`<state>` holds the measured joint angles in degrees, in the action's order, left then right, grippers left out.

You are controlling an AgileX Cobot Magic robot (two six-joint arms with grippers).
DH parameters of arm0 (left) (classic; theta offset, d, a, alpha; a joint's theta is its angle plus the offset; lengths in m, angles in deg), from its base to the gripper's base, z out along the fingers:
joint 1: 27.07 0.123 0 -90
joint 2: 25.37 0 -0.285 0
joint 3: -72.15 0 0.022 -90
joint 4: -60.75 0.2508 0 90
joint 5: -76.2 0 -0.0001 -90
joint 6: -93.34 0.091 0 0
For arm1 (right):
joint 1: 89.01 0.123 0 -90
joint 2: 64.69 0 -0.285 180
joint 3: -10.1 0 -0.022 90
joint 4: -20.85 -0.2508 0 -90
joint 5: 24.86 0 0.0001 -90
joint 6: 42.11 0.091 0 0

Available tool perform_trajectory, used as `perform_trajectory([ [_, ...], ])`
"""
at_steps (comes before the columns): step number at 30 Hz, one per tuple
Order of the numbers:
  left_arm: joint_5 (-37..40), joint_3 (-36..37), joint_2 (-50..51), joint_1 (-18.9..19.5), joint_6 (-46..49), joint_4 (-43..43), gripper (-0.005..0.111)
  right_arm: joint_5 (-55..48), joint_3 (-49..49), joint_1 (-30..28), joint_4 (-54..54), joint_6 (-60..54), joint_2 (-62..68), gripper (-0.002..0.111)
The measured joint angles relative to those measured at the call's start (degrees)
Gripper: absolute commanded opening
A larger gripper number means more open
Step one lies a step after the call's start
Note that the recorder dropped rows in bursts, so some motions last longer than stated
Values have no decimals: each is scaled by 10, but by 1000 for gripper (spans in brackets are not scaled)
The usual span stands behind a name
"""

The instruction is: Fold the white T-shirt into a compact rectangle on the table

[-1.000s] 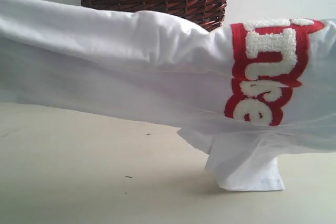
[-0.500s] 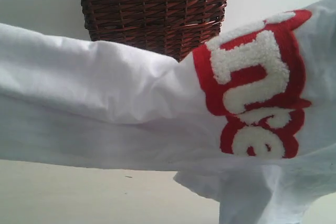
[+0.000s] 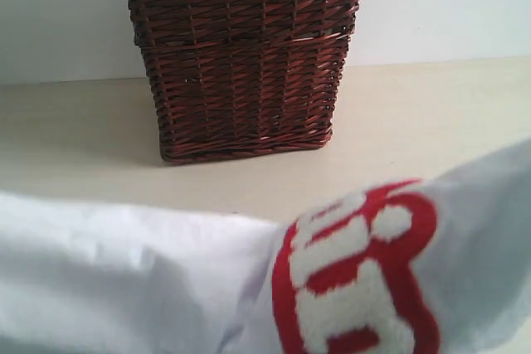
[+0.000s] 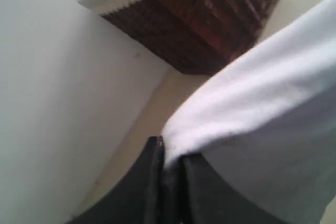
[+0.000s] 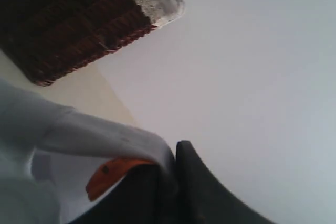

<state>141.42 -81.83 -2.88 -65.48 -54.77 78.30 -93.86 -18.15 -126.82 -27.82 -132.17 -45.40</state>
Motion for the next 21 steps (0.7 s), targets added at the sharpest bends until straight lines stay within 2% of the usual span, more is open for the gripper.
perform_trajectory([
  [5,36,50,1,31,-8,-77,0,-18,0,0,11,70,-7,0],
  [9,-20,105,18,35,-28,-72,0,-17,0,0,12,77,2,0],
  [12,-61,130,41,35,-53,-56,0,23,0,0,11,77,20,0],
  [16,-92,131,63,35,-71,-69,0,84,0,0,-22,71,38,0],
  [21,-118,83,66,35,-47,-118,0,99,25,0,-111,26,41,0],
])
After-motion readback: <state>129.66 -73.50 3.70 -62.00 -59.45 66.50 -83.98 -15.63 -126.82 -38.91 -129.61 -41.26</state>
